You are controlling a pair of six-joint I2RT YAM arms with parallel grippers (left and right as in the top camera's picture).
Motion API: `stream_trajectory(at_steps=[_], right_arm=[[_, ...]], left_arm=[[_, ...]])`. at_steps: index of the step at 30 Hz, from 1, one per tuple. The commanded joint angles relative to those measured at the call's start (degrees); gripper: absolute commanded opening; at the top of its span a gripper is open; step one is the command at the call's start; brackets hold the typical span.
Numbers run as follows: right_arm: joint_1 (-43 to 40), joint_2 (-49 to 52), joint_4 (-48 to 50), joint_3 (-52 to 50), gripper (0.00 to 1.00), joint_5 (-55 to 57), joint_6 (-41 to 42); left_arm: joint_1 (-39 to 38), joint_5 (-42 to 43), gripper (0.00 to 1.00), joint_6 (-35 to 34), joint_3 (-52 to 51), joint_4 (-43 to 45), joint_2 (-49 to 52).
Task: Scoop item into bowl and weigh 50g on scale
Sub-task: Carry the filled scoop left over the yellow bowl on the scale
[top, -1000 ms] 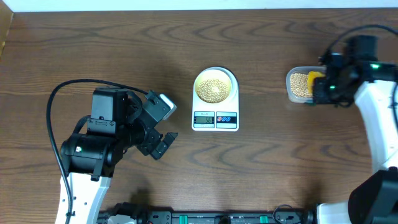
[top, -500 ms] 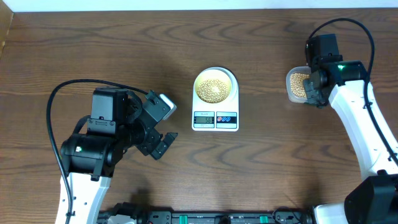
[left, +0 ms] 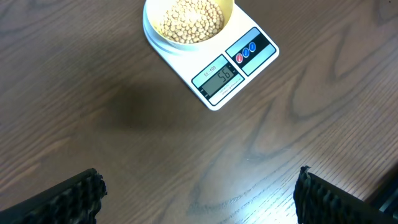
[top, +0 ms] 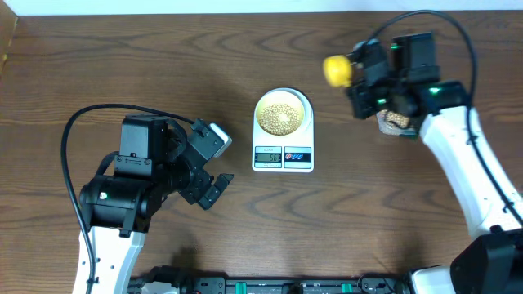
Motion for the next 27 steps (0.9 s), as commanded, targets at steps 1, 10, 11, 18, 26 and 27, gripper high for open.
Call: stream_trajectory(at_steps=[1,10,11,18,26,27], right_arm=[[5.9,2.7,0.4,1.0,0.01,-1.7,-2.0],[14.9,10.2,2.2,1.0,0.01,4.5,-4.7],[15.6,10.8,2.2,1.0,0.01,6.0,-5.3],[18.1,13.6,2.9,1.0,0.01,16.4,-8.4],[18.2,13.7,5.3,1.0,0.01,23.9,-8.7],[18.2,13.7,5.3,1.0,0.01,23.9,-8.9]], left_arm=[[0.3,-0.2,0.99,1.0,1.1,-0.1,0.0],[0.3,-0.2,0.99,1.0,1.1,-0.1,0.0],[0.3,-0.2,0.99,1.0,1.1,-0.1,0.0],[0.3,-0.2,0.99,1.0,1.1,-0.1,0.0],[0.3,-0.2,0.99,1.0,1.1,-0.1,0.0],[0.3,-0.2,0.99,1.0,1.1,-0.1,0.0]])
